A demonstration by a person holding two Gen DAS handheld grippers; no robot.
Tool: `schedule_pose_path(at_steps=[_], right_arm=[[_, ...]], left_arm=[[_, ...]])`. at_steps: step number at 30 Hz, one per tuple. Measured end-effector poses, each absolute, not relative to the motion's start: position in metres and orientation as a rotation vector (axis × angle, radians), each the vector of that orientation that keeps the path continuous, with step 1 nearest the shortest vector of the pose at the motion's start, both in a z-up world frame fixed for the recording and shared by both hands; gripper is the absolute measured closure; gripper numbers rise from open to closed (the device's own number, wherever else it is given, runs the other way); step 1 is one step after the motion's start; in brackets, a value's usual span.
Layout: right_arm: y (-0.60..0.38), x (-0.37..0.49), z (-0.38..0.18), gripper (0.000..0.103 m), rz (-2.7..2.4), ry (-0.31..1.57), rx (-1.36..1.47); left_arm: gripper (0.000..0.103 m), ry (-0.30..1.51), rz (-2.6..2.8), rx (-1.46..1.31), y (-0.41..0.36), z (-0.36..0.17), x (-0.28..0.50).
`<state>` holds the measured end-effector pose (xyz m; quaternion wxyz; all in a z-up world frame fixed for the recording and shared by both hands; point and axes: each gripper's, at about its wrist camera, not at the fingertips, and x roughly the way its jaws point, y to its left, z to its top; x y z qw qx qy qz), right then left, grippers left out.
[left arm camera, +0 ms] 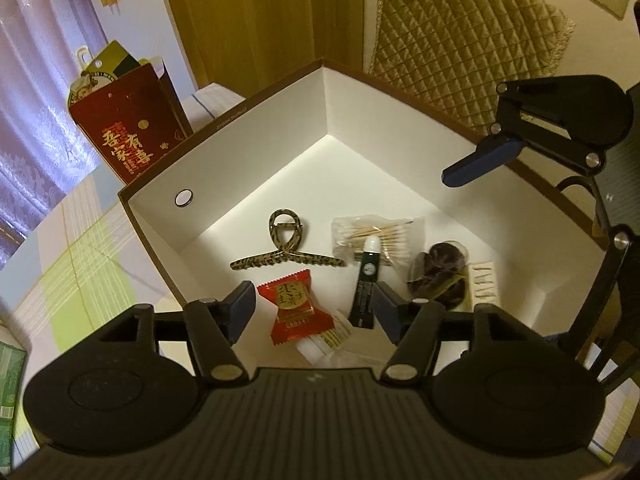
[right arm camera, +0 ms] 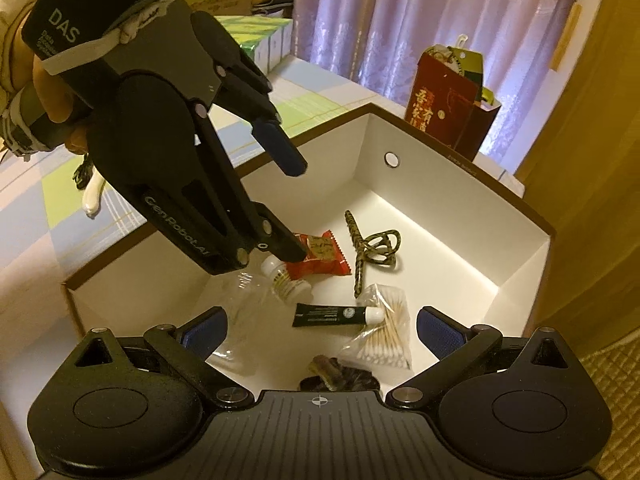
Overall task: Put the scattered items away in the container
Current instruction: 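Open both tools to drop the candy packet and green tube into the box, then withdraw both tools from the box toward the toothbrush and black cable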
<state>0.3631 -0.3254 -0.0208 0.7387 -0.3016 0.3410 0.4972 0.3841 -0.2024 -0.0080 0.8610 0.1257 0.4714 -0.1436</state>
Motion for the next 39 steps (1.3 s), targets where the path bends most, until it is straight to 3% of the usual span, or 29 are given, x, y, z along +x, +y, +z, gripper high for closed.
schedule_pose_path(at_steps=[7, 24, 39], right_arm=[[-0.335, 0.337, -0.004, 0.0, 1.038, 0.739, -0.599], [-0.323, 0.247, 0.043, 0.0, 0.988, 0.686, -0.518], [-0.309, 0.165, 0.033, 0.0, 0.944, 0.711, -0.439]], left_arm=[[0.032, 0.955, -0.311, 0.256, -0.199, 0.014, 0.351], [0.026, 0.906, -0.33, 0.246, -0.169, 0.055, 0.259], [0.02, 0.918, -0.342, 0.226, -0.129, 0.059, 0.176]])
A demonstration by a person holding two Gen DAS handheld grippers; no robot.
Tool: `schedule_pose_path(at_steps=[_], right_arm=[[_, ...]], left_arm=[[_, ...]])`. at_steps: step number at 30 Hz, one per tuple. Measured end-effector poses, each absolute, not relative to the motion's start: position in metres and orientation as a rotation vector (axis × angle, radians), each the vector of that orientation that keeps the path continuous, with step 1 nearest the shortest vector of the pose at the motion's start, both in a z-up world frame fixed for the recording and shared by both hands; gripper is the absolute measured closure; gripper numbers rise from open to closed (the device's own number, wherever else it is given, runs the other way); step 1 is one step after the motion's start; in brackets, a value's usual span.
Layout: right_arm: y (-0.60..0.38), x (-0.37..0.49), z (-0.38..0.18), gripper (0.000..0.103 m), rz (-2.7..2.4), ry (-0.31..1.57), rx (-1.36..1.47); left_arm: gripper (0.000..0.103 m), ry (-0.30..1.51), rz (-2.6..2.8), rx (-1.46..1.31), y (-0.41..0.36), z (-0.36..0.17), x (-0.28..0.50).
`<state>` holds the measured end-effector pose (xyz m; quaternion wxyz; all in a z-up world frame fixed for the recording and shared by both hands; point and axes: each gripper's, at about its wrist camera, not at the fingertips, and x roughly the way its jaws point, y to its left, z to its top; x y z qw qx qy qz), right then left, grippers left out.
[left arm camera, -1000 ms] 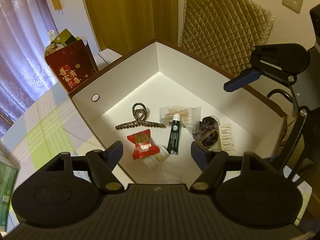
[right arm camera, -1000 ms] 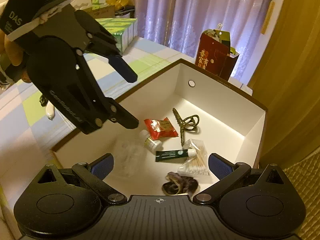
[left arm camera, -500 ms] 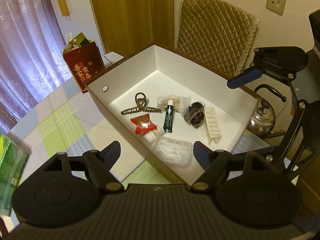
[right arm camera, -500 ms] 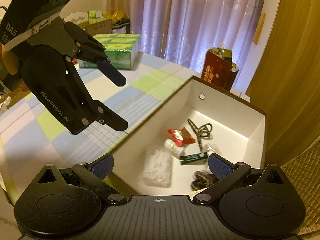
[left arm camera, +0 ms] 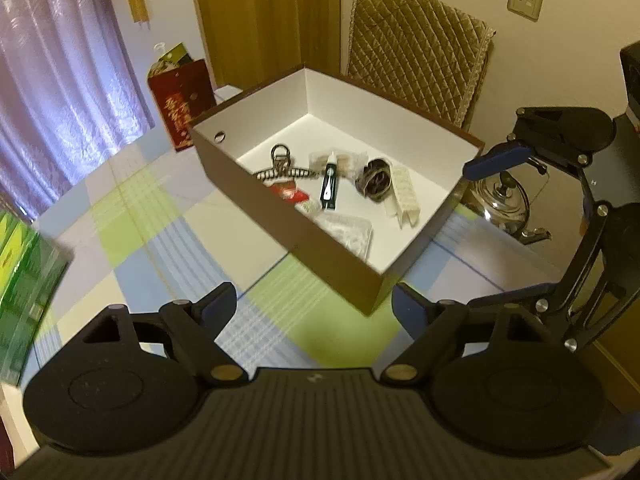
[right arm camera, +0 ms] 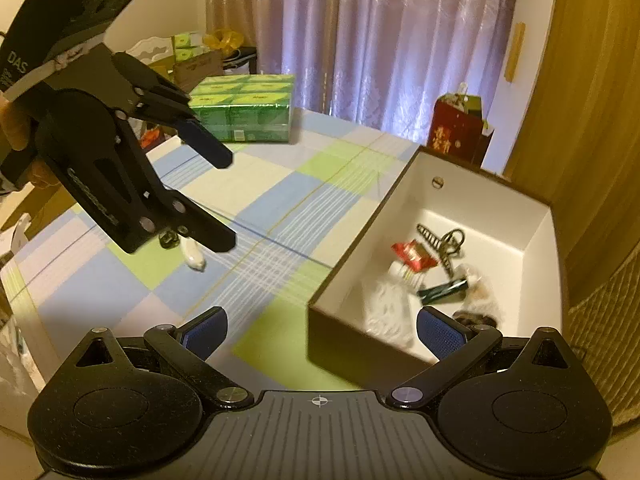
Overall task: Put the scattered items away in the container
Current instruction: 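Withdraw both tools from the box toward the toothbrush and black cable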
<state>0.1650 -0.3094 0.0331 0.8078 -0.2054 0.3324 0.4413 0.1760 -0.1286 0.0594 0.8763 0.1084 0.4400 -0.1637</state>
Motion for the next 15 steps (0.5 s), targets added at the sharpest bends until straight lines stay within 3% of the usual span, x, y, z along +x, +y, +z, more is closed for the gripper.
schedule_pose_path(at_steps=[15], right_arm=[[-0.265, 0.11, 0.0, 0.0, 0.932, 0.771, -0.352]], left_arm=[[0.015, 1.016, -0.211, 0.047, -0.045, 0.018, 0.098]])
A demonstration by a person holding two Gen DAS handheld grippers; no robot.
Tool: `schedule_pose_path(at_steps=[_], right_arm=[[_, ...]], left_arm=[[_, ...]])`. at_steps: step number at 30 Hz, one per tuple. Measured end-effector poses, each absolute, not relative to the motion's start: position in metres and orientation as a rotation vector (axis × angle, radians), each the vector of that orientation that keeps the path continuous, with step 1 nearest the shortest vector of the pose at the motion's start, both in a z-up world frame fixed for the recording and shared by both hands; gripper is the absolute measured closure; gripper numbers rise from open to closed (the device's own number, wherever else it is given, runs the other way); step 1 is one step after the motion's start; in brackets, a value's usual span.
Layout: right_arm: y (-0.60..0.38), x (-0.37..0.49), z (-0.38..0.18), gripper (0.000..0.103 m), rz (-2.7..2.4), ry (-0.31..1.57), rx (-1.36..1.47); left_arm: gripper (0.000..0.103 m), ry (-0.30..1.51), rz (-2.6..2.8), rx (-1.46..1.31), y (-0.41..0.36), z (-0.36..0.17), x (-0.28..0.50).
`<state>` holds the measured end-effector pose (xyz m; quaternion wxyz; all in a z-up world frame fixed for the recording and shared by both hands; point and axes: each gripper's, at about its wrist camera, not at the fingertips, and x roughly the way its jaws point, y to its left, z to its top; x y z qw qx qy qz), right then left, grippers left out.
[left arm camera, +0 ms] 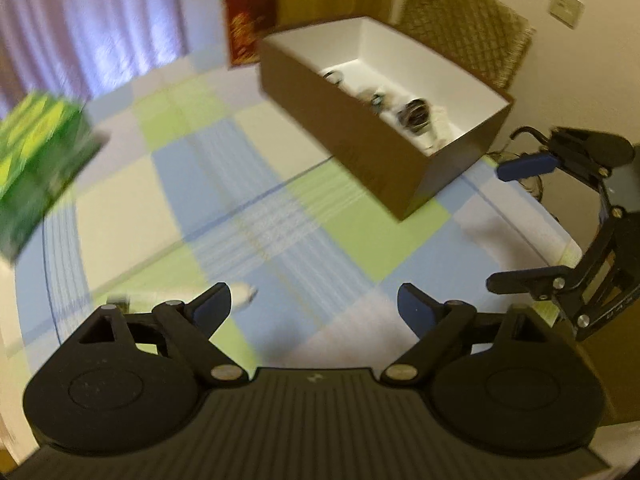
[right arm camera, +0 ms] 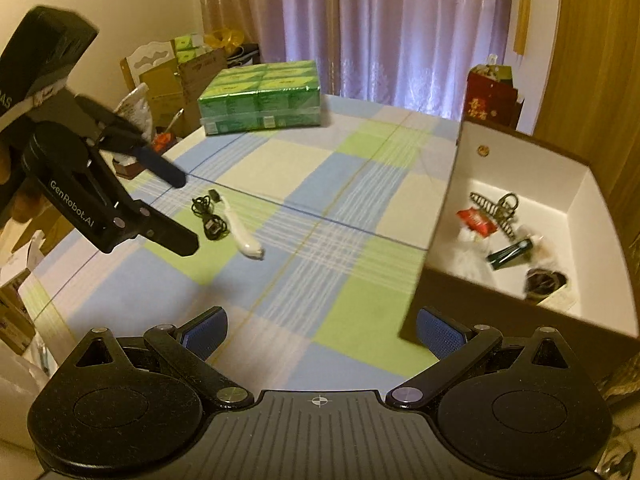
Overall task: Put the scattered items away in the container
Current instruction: 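Withdraw both tools from the box toward the toothbrush and black cable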
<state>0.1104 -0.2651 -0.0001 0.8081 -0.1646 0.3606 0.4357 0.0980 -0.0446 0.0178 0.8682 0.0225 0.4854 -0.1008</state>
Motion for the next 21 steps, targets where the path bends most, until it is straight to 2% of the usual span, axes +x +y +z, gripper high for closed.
schedule_pose_path(at_steps=[14, 21], right_arm=[[-0.21, 0.094, -0.041, 0.0, 0.873, 0.857, -0.181], [-0.183, 0.099, -0.061, 0.0, 0.907, 0.902, -0.21]], left_arm=[[0.015, 1.043, 0.051, -0.154, 0.032, -0.018, 0.045], [0.014, 1.048, 0.13, -0.194, 0.052, -0.029, 0.036]])
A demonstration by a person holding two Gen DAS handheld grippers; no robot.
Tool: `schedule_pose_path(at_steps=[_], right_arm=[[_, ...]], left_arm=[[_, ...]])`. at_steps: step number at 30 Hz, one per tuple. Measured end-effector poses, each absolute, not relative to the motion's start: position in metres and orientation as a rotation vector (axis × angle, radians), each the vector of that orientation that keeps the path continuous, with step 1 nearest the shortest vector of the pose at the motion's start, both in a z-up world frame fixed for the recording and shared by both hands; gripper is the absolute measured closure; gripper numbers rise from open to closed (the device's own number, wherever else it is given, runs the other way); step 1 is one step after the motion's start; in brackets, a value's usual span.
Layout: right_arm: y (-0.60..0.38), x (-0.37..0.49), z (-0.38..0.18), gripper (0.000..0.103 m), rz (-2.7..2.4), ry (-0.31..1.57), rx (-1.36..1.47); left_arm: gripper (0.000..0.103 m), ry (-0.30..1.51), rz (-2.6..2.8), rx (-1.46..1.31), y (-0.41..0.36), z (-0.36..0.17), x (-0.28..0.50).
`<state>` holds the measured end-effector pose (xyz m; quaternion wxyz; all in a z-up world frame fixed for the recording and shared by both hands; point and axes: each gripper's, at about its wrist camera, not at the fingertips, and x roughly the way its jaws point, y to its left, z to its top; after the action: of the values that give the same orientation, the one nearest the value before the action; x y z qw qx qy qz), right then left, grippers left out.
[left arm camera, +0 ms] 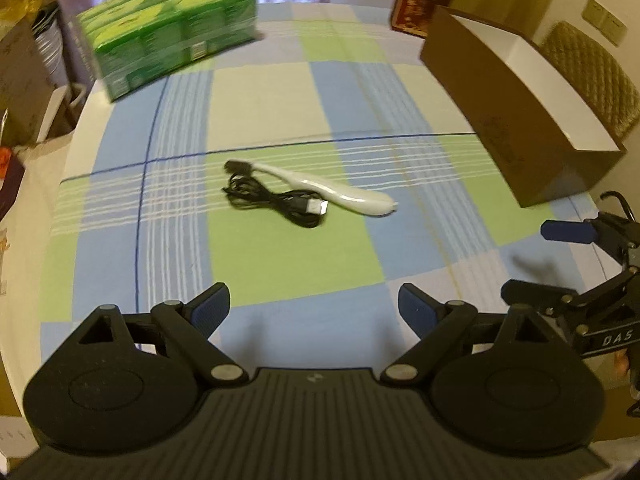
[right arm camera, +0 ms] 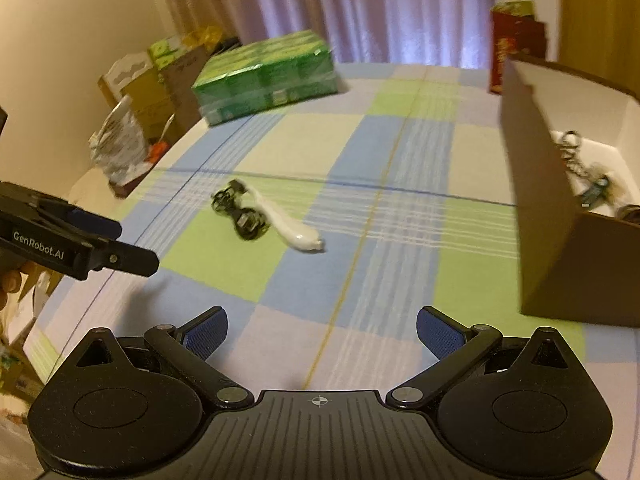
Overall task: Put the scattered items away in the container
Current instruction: 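Withdraw both tools from the box toward the toothbrush and black cable, then grasp the black USB cable with the left tool while the right tool grasps the white toothbrush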
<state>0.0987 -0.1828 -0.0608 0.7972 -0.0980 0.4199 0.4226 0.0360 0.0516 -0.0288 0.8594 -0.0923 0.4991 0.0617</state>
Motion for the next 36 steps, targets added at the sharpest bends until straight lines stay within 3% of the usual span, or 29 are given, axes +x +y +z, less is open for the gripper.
schedule_pose_path(at_steps=[15, 17, 22, 23, 25, 29, 31, 36], right_arm=[[-0.126, 0.133, -0.1, 0.0, 1.037, 0.808, -0.376], [-0.116, 0.14, -0.104, 0.023, 1.068, 0.795, -0.412], [-0.094, 0.151, -0.113, 0.025, 1.132, 0.754, -0.483], [-0.089, 0.153, -0.115, 0.037, 1.144, 0.752, -0.498], [-0.081, 0.158, -0.12, 0.047, 1.161, 0.768, -0.521], [-0.075, 0.164, -0.128, 0.05, 1.166, 0.786, -0.523], [-0.076, 0.166, -0.132, 0.069, 1.16, 0.811, -0.517], [-0.086, 0.165, -0.13, 0.072, 1.095, 0.838, -0.471]], left_arm=[[0.013, 1.11, 0.236, -0.243, 0.074, -0.063, 0.061], [0.013, 1.118, 0.25, -0.245, 0.077, -0.067, 0.067], [0.013, 1.134, 0.274, -0.255, 0.085, -0.072, 0.075], [0.013, 1.135, 0.279, -0.254, 0.086, -0.073, 0.076], [0.013, 1.14, 0.293, -0.255, 0.088, -0.075, 0.078], [0.014, 1.143, 0.315, -0.272, 0.093, -0.077, 0.081], [0.014, 1.143, 0.319, -0.272, 0.094, -0.077, 0.082], [0.014, 1.139, 0.316, -0.267, 0.095, -0.077, 0.089]])
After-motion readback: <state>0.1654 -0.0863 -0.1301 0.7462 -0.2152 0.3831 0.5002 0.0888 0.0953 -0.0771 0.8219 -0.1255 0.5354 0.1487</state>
